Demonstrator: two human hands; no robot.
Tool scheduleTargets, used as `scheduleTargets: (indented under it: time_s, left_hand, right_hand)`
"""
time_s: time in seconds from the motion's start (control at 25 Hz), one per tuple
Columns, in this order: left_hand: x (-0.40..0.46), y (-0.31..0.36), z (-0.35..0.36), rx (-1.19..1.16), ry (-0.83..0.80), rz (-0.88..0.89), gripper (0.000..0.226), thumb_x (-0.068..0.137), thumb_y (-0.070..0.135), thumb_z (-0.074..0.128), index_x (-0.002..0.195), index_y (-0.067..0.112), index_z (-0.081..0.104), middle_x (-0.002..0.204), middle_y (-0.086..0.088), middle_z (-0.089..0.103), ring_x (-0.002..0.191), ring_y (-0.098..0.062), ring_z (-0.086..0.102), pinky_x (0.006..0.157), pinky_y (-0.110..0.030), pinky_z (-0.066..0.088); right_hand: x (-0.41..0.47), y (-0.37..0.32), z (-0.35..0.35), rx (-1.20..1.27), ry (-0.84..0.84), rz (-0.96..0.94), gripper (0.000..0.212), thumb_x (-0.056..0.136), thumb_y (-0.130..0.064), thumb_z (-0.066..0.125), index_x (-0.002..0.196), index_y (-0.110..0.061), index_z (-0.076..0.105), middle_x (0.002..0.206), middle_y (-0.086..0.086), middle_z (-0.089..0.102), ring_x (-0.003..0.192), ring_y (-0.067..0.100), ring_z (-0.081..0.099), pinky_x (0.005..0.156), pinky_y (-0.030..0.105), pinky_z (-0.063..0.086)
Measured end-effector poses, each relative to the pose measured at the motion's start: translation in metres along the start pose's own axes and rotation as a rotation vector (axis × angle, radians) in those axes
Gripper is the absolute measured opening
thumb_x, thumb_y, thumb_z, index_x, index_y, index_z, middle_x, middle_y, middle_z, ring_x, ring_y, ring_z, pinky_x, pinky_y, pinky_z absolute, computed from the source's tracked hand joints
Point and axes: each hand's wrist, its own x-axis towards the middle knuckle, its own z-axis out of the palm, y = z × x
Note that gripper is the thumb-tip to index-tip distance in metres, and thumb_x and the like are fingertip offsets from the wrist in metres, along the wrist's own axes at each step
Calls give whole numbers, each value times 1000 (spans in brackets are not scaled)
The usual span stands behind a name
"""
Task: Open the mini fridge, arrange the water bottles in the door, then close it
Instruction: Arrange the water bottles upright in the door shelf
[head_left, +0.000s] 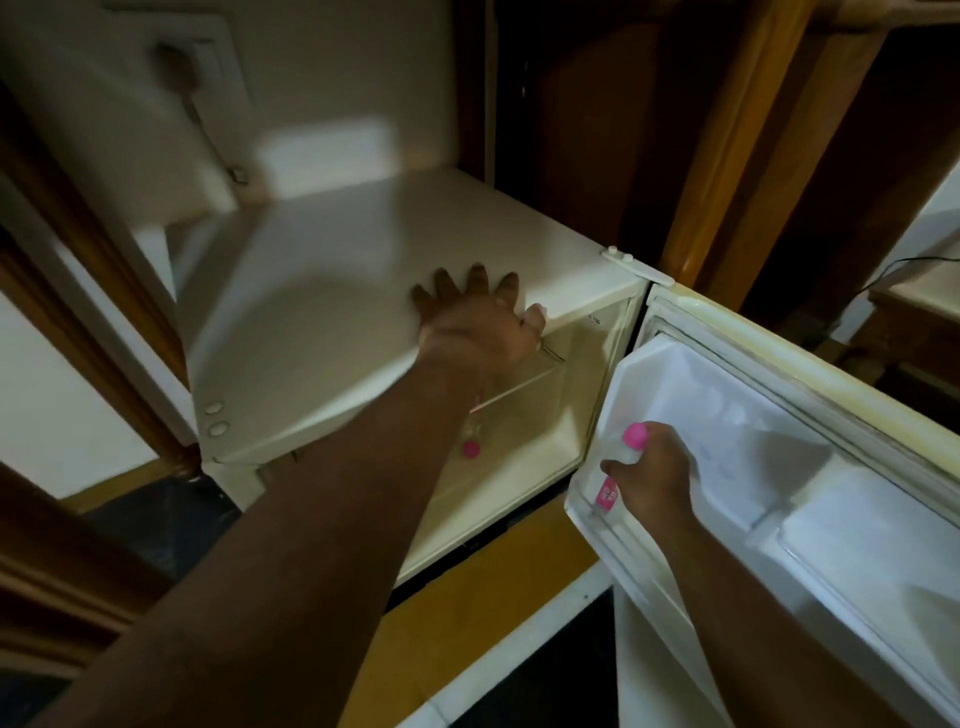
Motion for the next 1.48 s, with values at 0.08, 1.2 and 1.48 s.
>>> scheduleTargets:
  time_s: [0.08,1.2,1.48]
  left_hand:
    - [0,0,-1,0,-9,1,71,96,66,17,159,34,16,168,-6,10,150,-46,6,117,-64,4]
    - [5,-7,9,21,-9,13,75,88,70,8,157,41,7,169,-1,6,153,-38,0,118,-60,3]
    - [7,-5,7,-10,-15,4,74,89,69,10,157,40,10,169,-3,8,152,-39,3,118,-62,4]
  right_hand:
    - [4,-3,-2,-45,25,-5,54,69,-10,86,115,-2,58,115,16,64,110,34,62,98,38,49]
    - [42,-34,253,366,-309,444,41,84,-15,70,115,6,53,119,27,64,110,42,60,84,38,46]
    - [12,-43,192,482,-137,301,18,82,-27,64,92,-15,55,96,12,68,67,19,56,56,26,36]
